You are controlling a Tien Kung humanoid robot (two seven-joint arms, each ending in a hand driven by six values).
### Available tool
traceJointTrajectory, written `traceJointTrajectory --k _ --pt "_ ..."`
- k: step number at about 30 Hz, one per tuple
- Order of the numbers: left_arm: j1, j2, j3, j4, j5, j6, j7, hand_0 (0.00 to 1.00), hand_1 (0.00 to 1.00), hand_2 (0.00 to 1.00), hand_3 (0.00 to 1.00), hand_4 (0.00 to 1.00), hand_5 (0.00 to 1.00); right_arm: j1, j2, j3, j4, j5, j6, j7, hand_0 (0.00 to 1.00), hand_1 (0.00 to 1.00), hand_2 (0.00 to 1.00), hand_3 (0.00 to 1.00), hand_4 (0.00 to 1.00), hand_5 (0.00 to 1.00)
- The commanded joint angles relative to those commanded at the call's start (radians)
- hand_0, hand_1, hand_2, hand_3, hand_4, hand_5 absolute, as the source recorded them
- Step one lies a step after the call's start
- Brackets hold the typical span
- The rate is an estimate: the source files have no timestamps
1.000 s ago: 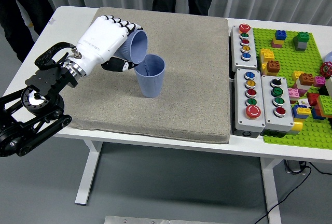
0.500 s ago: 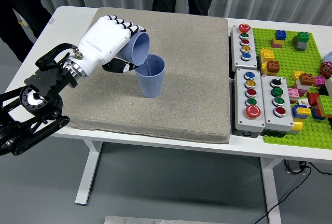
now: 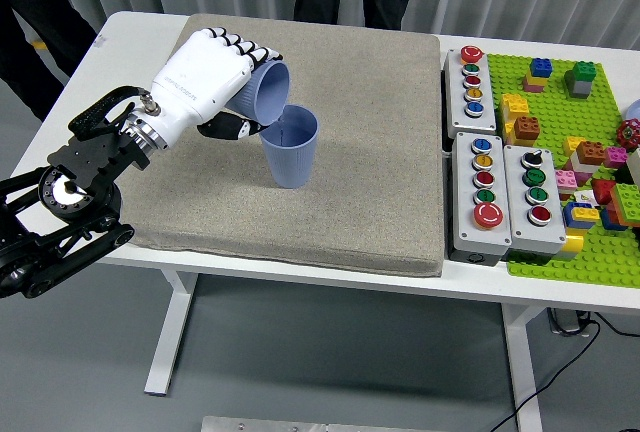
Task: Pick cup pour cup place
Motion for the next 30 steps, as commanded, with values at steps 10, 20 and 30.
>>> traceJointTrajectory --k 10,20,30 --pt "-0.006 0.0 0.006 -0.002 0.0 0.005 0.007 0.539 0.464 0.46 0.46 0.71 0.25 0.0 0.0 0.001 0.0 0.0 0.0 0.0 0.674 0.634 0.556 0.562 0.002 0.078" --pt "-0.005 0.0 0.002 -0.003 0.0 0.009 0.007 0.54 0.464 0.46 0.46 0.707 0.251 0.002 -0.001 -0.003 0.0 0.004 -0.001 0.001 0.674 0.634 0.556 0.561 0.002 0.076" --pt "0.004 -0.004 -0.002 -0.004 0.0 0.014 0.008 0.537 0.462 0.46 0.461 0.705 0.252 0.0 0.0 -0.003 0.0 0.003 -0.001 0.001 0.674 0.634 0.556 0.561 0.002 0.075"
